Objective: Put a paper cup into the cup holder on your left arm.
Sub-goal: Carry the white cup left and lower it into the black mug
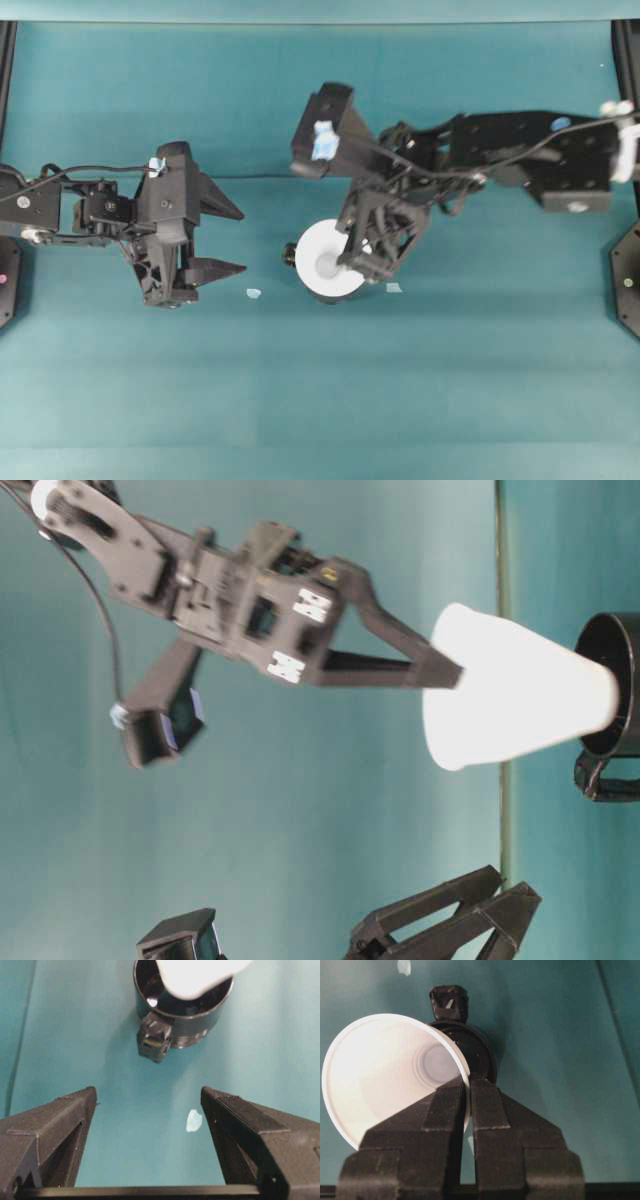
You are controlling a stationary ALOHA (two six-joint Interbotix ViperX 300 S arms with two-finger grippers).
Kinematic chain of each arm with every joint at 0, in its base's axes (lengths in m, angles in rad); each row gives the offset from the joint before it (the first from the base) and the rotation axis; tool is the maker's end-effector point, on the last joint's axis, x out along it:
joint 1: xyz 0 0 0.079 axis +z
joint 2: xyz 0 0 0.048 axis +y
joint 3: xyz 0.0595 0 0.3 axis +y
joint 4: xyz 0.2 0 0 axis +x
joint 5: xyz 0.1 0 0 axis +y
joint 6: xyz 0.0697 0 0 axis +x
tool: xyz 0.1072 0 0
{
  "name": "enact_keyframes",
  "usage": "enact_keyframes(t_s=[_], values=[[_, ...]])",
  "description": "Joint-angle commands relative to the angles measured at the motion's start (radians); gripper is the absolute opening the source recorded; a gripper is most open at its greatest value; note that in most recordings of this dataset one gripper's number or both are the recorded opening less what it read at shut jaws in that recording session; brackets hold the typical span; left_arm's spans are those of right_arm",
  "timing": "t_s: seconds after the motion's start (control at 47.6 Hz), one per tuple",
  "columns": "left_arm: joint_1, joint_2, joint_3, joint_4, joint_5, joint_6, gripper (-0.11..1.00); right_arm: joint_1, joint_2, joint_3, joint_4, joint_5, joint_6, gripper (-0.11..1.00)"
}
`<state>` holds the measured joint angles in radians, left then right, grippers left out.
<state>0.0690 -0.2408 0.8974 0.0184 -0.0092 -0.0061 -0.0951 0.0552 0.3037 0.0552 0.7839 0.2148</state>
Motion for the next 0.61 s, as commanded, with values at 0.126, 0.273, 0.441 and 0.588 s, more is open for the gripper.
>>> enact_keyframes(t_s=[0.126, 0.273, 0.441, 0.588], values=[[-0.002, -0.006, -0.014, 0.0, -0.006, -0.002, 0.88, 0.011, 0.014, -0.011, 0.002, -0.011, 0.011, 0.05], [-0.002, -0.005, -0.014, 0.002, -0.006, -0.002, 0.88, 0.003, 0.014, -0.005, 0.0, -0.011, 0.009, 0.05], [-0.002, -0.006, -0.012, 0.002, -0.008, -0.002, 0.88, -0.005, 0.015, 0.02, 0.002, -0.04, 0.011, 0.05], [-0.002, -0.006, -0.012, 0.002, -0.006, -0.002, 0.88, -0.011, 0.017, 0.035, 0.003, -0.052, 0.011, 0.05]])
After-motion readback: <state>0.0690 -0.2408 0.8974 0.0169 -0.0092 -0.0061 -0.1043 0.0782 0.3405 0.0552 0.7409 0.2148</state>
